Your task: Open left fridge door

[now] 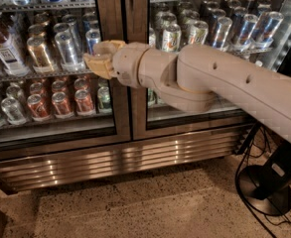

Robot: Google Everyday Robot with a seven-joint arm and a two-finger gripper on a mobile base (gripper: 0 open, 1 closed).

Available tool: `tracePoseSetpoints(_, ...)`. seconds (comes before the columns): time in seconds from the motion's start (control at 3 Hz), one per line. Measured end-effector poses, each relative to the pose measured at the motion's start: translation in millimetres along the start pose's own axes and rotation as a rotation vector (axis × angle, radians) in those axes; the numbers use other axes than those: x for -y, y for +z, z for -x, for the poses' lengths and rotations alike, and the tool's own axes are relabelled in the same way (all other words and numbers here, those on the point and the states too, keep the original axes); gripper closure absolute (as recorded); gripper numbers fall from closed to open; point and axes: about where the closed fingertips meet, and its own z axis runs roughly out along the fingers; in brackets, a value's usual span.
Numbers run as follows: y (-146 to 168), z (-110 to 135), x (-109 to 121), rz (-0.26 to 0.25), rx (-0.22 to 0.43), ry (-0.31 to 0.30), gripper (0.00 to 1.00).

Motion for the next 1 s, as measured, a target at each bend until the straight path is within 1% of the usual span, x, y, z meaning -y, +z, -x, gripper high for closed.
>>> tracePoseSetpoints(0.33, 17, 11, -23, 0.002, 0.007, -0.072, 0.62)
tracePoseSetpoints(0.67, 17, 11, -23, 0.002, 0.007, -0.072, 0.39)
tracePoseSetpoints(1.0, 18, 25, -20, -0.009, -0.005, -0.107, 0.16)
